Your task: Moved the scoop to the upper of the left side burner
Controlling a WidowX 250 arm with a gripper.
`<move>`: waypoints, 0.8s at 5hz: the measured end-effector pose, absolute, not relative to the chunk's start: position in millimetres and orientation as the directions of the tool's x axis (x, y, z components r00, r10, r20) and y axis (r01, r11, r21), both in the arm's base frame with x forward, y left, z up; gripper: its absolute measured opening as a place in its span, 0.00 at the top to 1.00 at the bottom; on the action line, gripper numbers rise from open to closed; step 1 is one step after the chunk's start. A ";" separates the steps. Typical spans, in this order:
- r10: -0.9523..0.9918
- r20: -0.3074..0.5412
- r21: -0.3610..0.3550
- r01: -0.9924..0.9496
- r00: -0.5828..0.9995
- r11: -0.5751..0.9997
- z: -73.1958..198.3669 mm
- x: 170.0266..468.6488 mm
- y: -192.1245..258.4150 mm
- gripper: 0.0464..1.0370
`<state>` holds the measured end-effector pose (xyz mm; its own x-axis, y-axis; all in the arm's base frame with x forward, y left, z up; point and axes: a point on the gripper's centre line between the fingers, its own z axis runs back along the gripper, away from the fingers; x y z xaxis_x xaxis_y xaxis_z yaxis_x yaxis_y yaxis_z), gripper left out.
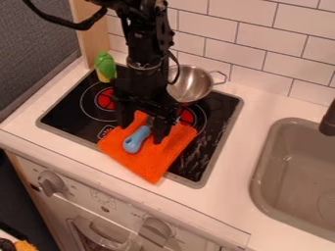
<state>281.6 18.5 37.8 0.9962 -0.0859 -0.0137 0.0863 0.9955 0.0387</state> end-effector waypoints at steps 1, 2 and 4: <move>-0.071 -0.023 0.026 0.072 0.997 0.997 34.6 280.8 21.9 0.09; -0.054 -0.063 0.010 0.055 0.997 0.998 23.0 277.0 26.3 0.23; -0.053 -0.061 0.008 0.054 0.997 0.999 23.2 277.4 27.0 0.72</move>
<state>277.4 27.0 23.2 0.9967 -0.0531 -0.0615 0.0537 0.9985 0.0085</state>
